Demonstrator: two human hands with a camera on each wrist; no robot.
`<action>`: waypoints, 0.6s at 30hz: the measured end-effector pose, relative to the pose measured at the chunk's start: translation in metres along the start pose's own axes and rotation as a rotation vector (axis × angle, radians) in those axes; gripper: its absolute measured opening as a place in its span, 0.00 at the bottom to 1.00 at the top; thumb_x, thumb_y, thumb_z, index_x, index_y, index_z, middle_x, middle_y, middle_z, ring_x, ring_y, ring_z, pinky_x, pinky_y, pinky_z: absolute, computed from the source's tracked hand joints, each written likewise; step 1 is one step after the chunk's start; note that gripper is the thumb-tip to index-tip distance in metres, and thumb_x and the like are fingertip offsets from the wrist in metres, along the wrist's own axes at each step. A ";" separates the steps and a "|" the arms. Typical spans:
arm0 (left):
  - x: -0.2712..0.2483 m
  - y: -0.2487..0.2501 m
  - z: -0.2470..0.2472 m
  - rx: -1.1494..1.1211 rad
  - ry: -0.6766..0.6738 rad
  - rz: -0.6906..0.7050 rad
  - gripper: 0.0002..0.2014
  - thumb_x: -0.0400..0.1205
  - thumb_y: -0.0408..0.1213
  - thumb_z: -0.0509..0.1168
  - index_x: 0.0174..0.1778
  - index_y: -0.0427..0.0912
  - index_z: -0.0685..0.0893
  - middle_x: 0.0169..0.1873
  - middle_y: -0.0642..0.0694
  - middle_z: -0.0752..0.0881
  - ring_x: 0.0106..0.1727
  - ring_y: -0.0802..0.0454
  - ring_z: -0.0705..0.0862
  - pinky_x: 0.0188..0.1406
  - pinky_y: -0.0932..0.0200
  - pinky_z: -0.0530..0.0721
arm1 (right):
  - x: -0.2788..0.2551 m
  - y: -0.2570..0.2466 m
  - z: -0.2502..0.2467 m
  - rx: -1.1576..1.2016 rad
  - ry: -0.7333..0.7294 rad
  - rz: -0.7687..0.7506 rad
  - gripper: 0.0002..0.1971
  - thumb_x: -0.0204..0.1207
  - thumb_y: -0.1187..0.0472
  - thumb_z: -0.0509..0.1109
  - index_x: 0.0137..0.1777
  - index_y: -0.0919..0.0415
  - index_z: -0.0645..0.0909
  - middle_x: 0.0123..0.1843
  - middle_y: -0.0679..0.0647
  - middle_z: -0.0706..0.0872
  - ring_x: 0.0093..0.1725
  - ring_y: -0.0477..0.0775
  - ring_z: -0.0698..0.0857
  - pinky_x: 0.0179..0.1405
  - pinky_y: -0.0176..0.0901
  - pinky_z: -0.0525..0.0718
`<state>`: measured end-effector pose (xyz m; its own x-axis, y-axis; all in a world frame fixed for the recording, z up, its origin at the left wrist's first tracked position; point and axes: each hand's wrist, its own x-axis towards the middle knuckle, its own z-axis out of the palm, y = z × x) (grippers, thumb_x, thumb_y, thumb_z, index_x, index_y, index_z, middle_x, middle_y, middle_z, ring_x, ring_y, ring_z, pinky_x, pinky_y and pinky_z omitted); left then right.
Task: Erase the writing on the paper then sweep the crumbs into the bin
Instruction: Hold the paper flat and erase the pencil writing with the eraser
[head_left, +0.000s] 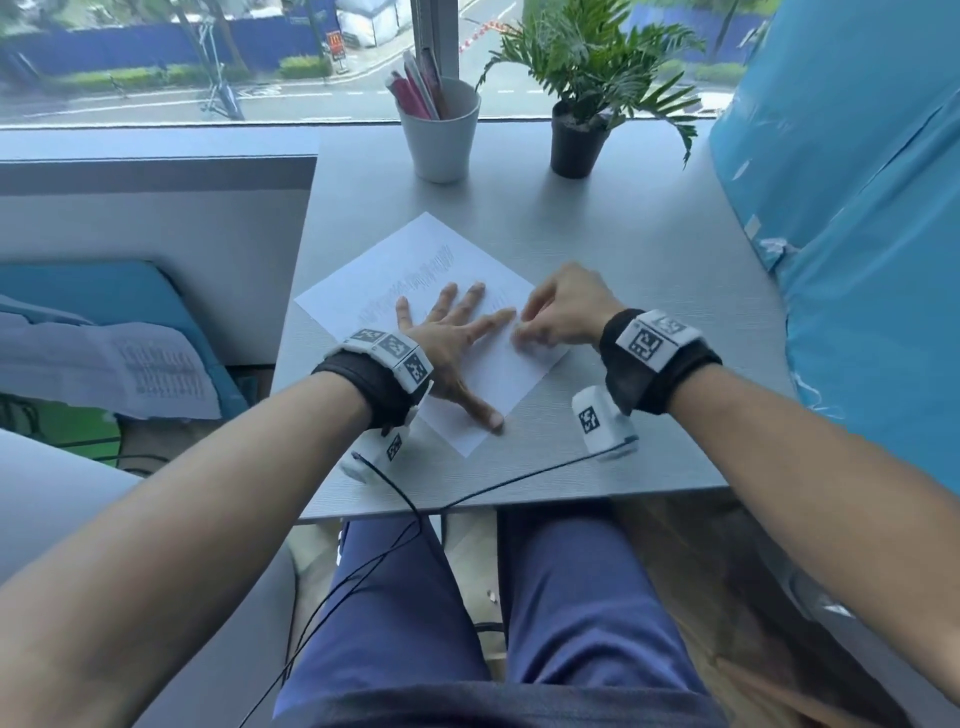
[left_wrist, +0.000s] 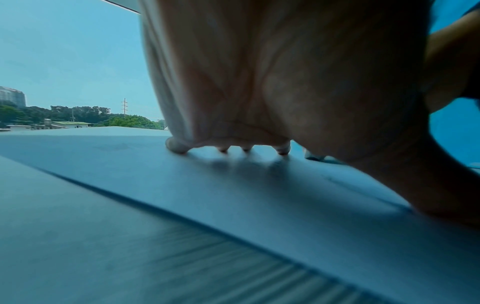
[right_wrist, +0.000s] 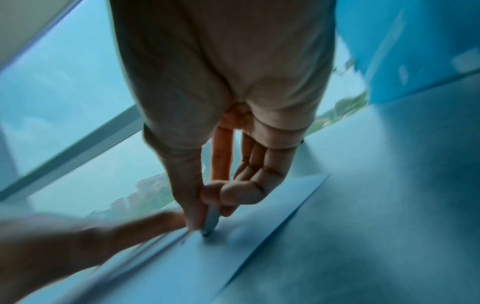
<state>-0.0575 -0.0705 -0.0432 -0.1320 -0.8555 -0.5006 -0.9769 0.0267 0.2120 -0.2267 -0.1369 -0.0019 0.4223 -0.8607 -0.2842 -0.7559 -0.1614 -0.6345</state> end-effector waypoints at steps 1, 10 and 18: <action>0.000 0.000 0.000 -0.002 0.001 -0.003 0.75 0.45 0.81 0.73 0.82 0.73 0.33 0.82 0.57 0.24 0.82 0.47 0.22 0.71 0.15 0.31 | 0.002 0.002 -0.002 -0.012 0.059 0.003 0.09 0.61 0.60 0.84 0.40 0.60 0.92 0.34 0.54 0.90 0.27 0.45 0.84 0.32 0.33 0.84; -0.007 0.004 0.000 -0.008 0.041 0.000 0.72 0.50 0.79 0.74 0.84 0.70 0.36 0.84 0.55 0.27 0.84 0.47 0.25 0.72 0.17 0.30 | 0.017 0.014 -0.012 -0.055 0.091 0.031 0.07 0.62 0.60 0.82 0.40 0.58 0.92 0.34 0.53 0.90 0.24 0.37 0.81 0.33 0.32 0.80; -0.025 -0.007 -0.001 0.063 0.071 0.090 0.62 0.63 0.78 0.68 0.87 0.63 0.42 0.87 0.50 0.36 0.87 0.47 0.37 0.78 0.20 0.43 | 0.024 0.013 -0.018 -0.026 -0.025 0.110 0.07 0.65 0.65 0.83 0.42 0.65 0.89 0.27 0.53 0.87 0.20 0.43 0.83 0.20 0.29 0.80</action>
<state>-0.0475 -0.0497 -0.0311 -0.2094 -0.8828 -0.4206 -0.9705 0.1352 0.1994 -0.2351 -0.1684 -0.0045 0.3485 -0.8615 -0.3693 -0.8107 -0.0793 -0.5801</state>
